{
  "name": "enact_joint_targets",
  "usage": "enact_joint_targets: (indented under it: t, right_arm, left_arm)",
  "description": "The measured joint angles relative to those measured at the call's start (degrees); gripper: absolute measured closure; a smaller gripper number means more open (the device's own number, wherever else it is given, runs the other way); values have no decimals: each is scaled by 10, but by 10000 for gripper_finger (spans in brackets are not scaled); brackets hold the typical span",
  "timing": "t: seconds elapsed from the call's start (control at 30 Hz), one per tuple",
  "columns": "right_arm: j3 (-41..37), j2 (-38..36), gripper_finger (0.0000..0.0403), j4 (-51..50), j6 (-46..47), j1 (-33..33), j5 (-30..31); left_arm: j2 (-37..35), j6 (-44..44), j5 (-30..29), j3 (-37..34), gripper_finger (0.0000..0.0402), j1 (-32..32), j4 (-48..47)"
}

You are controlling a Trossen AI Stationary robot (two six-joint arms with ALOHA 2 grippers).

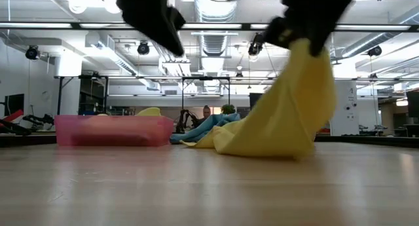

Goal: Fold microfiber towels
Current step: Fold the yellow towel

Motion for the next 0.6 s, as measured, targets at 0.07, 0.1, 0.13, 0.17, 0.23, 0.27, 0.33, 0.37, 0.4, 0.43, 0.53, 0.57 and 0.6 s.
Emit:
enact_joint_targets:
  t: [0.07,0.1,0.13,0.17,0.23,0.27,0.33,0.37,0.4,0.43,0.53,0.57,0.6]
  right_arm:
    - [-22,-1,394,1,43,16,-1]
    - [-32,-4,393,3,62,25,-8]
    - [-41,-6,391,4,82,33,-21]
    - [-50,-9,387,7,100,40,-34]
    - [-65,-11,375,21,144,54,-41]
    - [-72,-11,366,28,166,58,-41]
    - [-85,-12,345,37,206,69,-41]
    - [-89,-12,332,38,220,75,-40]
    - [-92,-12,318,38,233,80,-39]
    - [-93,-13,303,40,243,86,-39]
    - [-93,-18,258,40,273,101,-42]
    - [-93,-20,245,39,279,104,-41]
    - [-93,-26,231,39,283,108,-40]
  left_arm:
    - [17,0,2,-7,401,0,12]
    - [24,0,3,-8,401,0,21]
    - [30,1,3,-8,401,0,27]
    - [37,2,3,-8,401,0,29]
    - [50,5,3,-8,401,0,50]
    - [56,10,3,-8,401,0,62]
    - [65,24,2,-7,401,1,89]
    - [71,32,2,-8,401,1,109]
    - [75,41,2,-7,401,1,127]
    - [82,50,2,-7,401,1,139]
    - [105,77,1,-8,401,4,170]
    - [114,83,1,-8,401,6,183]
    - [122,90,1,-7,401,8,194]
